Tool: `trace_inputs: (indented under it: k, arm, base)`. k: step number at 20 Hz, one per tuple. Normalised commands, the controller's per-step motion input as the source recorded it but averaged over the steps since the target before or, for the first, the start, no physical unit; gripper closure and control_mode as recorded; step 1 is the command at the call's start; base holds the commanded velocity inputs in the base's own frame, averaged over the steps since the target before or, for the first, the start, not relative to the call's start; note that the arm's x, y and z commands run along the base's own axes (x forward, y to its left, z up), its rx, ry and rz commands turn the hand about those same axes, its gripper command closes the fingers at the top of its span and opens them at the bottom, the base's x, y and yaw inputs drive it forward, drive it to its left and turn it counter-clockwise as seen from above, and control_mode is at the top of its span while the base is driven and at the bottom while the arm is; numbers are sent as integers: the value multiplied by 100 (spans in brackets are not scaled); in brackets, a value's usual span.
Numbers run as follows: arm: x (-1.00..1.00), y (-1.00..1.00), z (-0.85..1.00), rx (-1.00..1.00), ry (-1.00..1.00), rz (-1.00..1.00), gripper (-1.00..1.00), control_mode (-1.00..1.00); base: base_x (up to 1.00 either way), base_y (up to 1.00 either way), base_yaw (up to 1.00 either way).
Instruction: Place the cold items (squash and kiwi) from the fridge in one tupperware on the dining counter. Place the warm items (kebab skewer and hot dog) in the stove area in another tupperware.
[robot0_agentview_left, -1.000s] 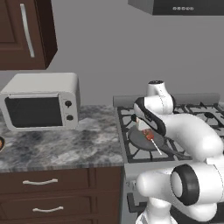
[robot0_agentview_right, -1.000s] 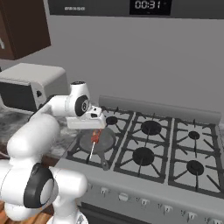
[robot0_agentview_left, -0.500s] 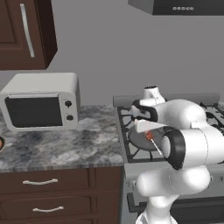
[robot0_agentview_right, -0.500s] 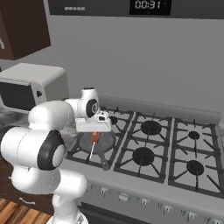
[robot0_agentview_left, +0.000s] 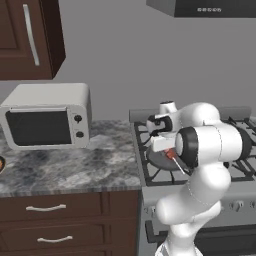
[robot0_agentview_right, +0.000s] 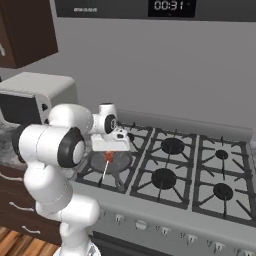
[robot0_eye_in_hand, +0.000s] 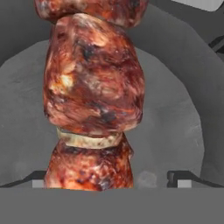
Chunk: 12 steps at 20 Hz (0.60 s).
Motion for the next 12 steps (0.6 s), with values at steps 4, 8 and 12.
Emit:
trace_inputs:
  k: [4,8,12]
  arm:
    - [10,0,-39,-1,6,0,100,-100]
    - [-2,0,-23,0,0,0,100,-100]
    - [-16,1,-16,-2,-3,0,100,-100]
  base:
    - [0,0,0]
    - [0,0,0]
    - [0,0,0]
